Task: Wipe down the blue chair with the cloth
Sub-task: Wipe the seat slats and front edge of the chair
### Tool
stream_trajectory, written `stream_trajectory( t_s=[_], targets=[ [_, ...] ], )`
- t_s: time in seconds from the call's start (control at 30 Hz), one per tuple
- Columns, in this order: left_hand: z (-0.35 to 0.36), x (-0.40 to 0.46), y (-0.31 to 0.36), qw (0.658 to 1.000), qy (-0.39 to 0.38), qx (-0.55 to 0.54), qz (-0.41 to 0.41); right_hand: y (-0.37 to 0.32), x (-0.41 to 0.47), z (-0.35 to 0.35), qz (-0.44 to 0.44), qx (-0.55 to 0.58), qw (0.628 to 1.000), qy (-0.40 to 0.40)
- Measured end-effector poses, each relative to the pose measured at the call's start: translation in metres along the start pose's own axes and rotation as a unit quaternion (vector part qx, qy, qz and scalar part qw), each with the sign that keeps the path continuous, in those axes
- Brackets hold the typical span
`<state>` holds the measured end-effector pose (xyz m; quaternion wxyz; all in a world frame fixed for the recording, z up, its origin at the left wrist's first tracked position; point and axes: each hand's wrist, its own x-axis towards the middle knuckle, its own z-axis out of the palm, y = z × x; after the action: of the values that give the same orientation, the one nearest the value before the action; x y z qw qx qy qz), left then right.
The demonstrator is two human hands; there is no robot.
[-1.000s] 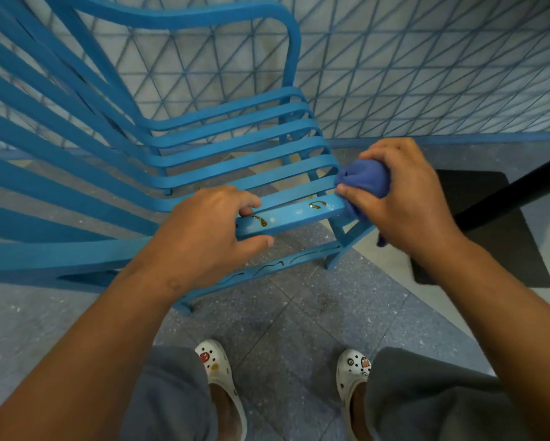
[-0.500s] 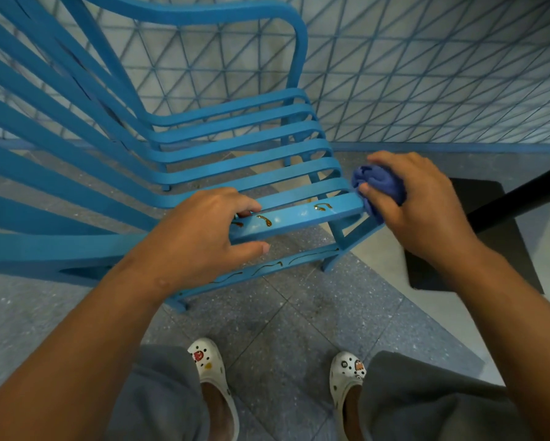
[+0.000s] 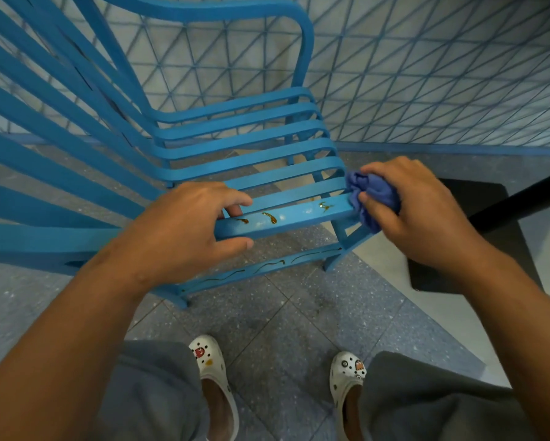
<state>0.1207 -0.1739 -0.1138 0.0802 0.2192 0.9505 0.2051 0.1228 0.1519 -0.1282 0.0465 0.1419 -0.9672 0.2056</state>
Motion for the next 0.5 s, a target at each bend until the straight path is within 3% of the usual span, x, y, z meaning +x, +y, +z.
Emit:
stream_trajectory(
  t_s=[0.23,0.4,0.5],
  targets=[
    [-0.004,-0.006,-0.012,1.0,-0.012,0.027,0.006,-0.039,-0.008,0.016,-0.106,0.015,0.994,-0.032],
    [-0.002,-0.008,-0.013,0.999,-0.013,0.035,0.023,-0.006,-0.003,-0.001,0.004,0.031,0.999,-0.013],
    [0.0,-0.006,-0.012,0.999,-0.006,0.031,0.025,-0.015,-0.002,0.006,-0.007,0.02,1.0,0.006]
  ],
)
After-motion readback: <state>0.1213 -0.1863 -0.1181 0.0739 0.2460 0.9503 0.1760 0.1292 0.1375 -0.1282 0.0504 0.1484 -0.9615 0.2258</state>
